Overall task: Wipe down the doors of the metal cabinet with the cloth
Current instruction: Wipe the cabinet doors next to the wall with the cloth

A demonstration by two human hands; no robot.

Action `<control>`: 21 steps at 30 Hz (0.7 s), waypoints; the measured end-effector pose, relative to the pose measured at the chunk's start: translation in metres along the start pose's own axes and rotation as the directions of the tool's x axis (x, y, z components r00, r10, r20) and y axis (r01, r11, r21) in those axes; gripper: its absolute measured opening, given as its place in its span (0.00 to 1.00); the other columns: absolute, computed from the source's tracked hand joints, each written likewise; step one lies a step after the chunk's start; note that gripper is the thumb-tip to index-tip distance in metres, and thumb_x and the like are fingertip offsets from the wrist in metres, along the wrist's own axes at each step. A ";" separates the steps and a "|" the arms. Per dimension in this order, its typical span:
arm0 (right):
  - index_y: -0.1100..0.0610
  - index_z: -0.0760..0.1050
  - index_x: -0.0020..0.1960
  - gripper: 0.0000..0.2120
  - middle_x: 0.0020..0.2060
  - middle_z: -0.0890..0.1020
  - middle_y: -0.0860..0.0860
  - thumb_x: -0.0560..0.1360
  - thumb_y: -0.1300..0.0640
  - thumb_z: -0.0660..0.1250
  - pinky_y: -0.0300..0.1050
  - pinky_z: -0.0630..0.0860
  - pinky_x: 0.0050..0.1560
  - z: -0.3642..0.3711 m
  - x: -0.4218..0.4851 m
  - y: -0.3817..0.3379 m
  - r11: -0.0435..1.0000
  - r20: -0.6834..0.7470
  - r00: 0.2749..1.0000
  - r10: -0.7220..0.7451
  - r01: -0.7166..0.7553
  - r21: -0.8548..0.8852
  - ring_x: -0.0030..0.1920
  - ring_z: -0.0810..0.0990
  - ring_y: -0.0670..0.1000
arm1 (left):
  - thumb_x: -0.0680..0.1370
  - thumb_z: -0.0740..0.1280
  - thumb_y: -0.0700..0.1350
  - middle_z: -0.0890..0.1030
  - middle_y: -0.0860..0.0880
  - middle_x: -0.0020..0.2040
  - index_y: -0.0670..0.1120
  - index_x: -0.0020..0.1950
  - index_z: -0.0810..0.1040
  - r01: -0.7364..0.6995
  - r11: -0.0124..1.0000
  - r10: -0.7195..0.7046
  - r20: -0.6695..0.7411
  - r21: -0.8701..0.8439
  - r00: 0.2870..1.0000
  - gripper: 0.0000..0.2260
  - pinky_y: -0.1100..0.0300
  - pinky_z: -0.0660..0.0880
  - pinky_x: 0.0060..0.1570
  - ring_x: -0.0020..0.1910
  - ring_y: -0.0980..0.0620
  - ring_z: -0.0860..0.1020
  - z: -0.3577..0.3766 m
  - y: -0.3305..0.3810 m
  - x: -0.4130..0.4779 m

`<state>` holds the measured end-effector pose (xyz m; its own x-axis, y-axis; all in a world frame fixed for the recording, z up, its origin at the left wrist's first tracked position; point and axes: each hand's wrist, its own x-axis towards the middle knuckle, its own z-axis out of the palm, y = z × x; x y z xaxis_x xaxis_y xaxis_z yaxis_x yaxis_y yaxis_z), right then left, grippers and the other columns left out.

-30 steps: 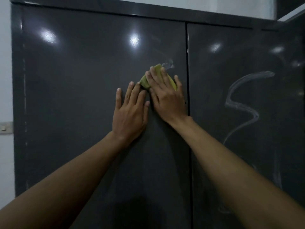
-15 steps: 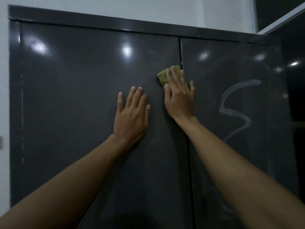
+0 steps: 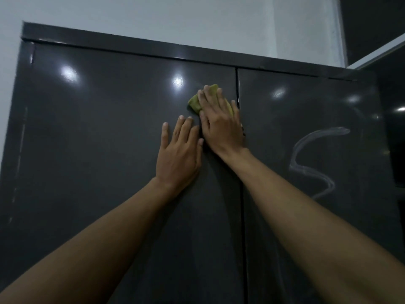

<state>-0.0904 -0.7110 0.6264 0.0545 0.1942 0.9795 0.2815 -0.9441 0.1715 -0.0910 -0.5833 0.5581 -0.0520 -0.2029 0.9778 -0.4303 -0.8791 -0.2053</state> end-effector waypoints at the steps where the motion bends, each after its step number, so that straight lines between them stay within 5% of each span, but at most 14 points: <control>1: 0.50 0.56 0.78 0.23 0.78 0.57 0.47 0.83 0.53 0.52 0.58 0.50 0.76 0.000 0.004 -0.001 0.999 0.025 0.998 -0.052 0.052 0.010 0.78 0.51 0.51 | 0.82 0.57 0.44 0.70 0.39 0.71 0.39 0.68 0.72 0.006 1.000 -0.006 -0.007 -0.012 1.000 0.17 0.39 0.53 0.74 0.75 0.42 0.63 0.001 0.001 0.001; 6: 0.46 0.58 0.77 0.23 0.77 0.58 0.44 0.83 0.52 0.53 0.56 0.49 0.74 -0.004 0.039 0.002 0.950 0.106 0.944 -0.311 0.310 0.021 0.78 0.52 0.49 | 0.81 0.58 0.41 0.69 0.39 0.72 0.38 0.69 0.71 0.022 1.000 -0.023 -0.033 -0.014 0.999 0.17 0.40 0.53 0.74 0.75 0.43 0.62 0.005 0.001 0.000; 11: 0.48 0.55 0.78 0.23 0.78 0.56 0.45 0.84 0.52 0.49 0.60 0.47 0.75 0.000 0.070 -0.005 0.998 0.001 0.998 -0.057 0.057 0.002 0.78 0.50 0.49 | 0.81 0.59 0.41 0.70 0.39 0.71 0.39 0.67 0.72 0.028 0.999 -0.028 -0.020 -0.020 0.999 0.15 0.39 0.55 0.73 0.74 0.42 0.63 0.006 0.004 0.006; 16: 0.47 0.55 0.78 0.23 0.78 0.56 0.43 0.83 0.51 0.50 0.60 0.48 0.75 -0.004 0.070 0.013 0.995 0.010 0.995 -0.101 0.101 0.005 0.78 0.50 0.48 | 0.81 0.59 0.42 0.70 0.39 0.71 0.39 0.65 0.73 0.011 1.000 -0.011 -0.020 -0.013 1.000 0.14 0.39 0.55 0.73 0.74 0.42 0.63 0.007 0.005 0.013; 21: 0.49 0.53 0.79 0.24 0.78 0.54 0.45 0.83 0.53 0.49 0.60 0.47 0.75 -0.013 0.063 0.046 0.995 -0.047 0.994 0.098 -0.098 -0.003 0.78 0.50 0.49 | 0.82 0.58 0.43 0.69 0.40 0.72 0.40 0.65 0.73 0.016 0.999 -0.017 -0.021 -0.038 1.000 0.14 0.40 0.54 0.74 0.75 0.43 0.62 0.011 0.014 0.020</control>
<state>-0.0864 -0.7452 0.6976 0.0368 0.0883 0.9954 0.2715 -0.9595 0.0750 -0.0885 -0.6041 0.5748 -0.0635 -0.1788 0.9818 -0.4646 -0.8654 -0.1877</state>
